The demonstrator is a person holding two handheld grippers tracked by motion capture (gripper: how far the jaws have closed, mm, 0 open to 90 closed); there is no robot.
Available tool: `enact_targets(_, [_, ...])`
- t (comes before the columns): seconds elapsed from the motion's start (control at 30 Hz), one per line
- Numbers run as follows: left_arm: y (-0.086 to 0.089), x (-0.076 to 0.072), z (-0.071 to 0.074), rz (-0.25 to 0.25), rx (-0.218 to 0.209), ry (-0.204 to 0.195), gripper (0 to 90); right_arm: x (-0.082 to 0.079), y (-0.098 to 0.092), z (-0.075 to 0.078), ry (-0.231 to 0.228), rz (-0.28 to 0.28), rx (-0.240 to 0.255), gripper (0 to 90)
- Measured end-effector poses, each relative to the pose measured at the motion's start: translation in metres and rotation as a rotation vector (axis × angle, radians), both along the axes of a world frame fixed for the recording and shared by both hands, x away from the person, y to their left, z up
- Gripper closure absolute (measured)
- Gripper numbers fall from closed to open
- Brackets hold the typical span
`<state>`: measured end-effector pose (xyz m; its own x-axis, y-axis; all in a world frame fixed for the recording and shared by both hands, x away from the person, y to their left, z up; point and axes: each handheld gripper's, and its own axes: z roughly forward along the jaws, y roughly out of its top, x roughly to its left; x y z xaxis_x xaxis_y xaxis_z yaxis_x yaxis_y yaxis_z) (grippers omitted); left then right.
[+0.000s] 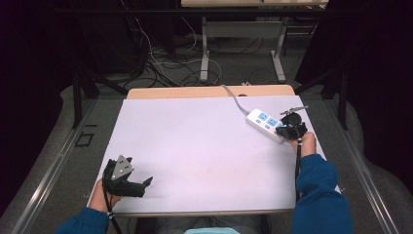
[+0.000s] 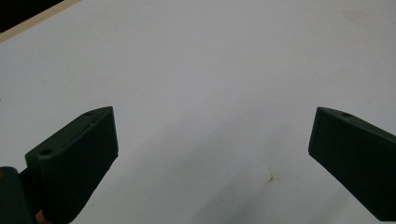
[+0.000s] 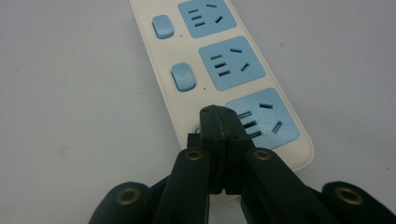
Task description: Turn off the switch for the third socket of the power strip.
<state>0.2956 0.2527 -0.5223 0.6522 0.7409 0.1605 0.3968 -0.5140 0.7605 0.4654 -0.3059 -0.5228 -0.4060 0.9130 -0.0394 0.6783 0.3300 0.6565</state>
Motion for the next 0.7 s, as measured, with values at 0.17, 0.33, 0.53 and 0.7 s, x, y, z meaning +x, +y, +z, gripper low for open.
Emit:
enact_targets(0.17, [0.0002, 0.0001, 0.0001, 0.001, 0.002, -0.002, 1.3, -0.0002, 0.0014, 0.0001, 0.003, -0.005, -0.001, 90.0])
enact_targets(0.33, [-0.0002, -0.0001, -0.0002, 0.001, -0.003, 0.003, 1.4, -0.0004, 0.0019, 0.0001, 0.002, -0.010, -0.003, 90.0])
enact_targets(0.53, [0.0002, 0.0001, 0.0002, 0.001, 0.003, 0.000, 1.4, -0.0005, 0.0021, 0.0001, 0.003, -0.013, -0.002, 90.0])
enact_targets(0.7, [0.0001, 0.0000, 0.0001, 0.004, 0.002, -0.002, 1.4, -0.0007, 0.0027, 0.0003, 0.003, -0.012, -0.013, 90.0])
